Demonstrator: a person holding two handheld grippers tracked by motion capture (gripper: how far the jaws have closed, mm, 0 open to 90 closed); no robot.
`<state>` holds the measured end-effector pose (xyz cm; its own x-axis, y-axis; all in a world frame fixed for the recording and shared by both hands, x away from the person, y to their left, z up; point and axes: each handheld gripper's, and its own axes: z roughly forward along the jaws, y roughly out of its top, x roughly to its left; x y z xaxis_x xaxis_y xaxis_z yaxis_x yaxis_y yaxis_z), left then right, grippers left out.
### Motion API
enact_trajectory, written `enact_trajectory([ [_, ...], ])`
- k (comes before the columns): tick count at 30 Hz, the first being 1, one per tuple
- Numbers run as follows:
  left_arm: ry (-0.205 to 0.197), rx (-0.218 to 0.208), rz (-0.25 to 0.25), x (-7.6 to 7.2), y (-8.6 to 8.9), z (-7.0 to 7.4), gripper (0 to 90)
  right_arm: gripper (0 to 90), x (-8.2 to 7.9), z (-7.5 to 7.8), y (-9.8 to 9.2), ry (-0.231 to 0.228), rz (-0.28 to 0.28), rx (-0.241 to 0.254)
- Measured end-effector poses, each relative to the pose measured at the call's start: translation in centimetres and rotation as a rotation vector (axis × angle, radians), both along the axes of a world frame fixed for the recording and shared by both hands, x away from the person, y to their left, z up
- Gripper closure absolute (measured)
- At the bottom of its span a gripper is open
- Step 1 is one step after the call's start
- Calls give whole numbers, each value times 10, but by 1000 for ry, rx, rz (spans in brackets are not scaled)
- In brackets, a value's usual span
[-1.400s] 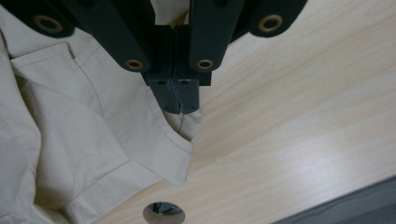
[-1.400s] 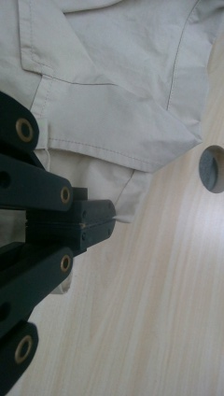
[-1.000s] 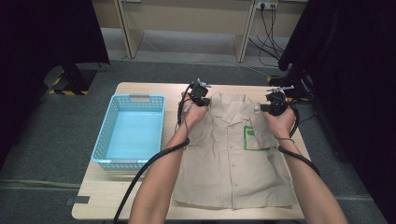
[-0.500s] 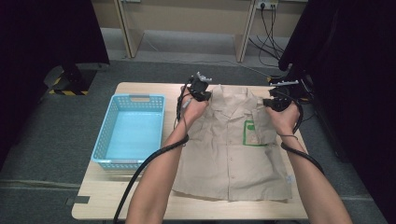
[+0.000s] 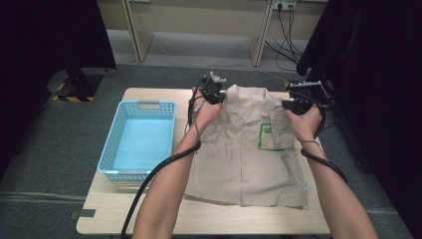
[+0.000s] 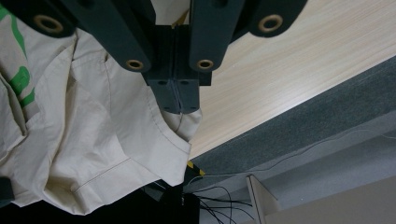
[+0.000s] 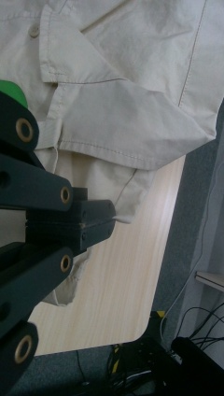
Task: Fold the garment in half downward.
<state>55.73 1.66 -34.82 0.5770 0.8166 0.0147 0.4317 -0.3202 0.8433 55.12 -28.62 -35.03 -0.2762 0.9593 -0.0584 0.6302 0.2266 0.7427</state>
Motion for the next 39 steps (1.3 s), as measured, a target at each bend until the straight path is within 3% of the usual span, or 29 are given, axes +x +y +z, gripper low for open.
enact_trajectory([
  [26,-43,-8,13,-3,9,16,894,900,2,21,10,-42,10,2],
  [39,-60,11,-3,-13,10,11,894,900,-7,16,8,-57,17,26],
])
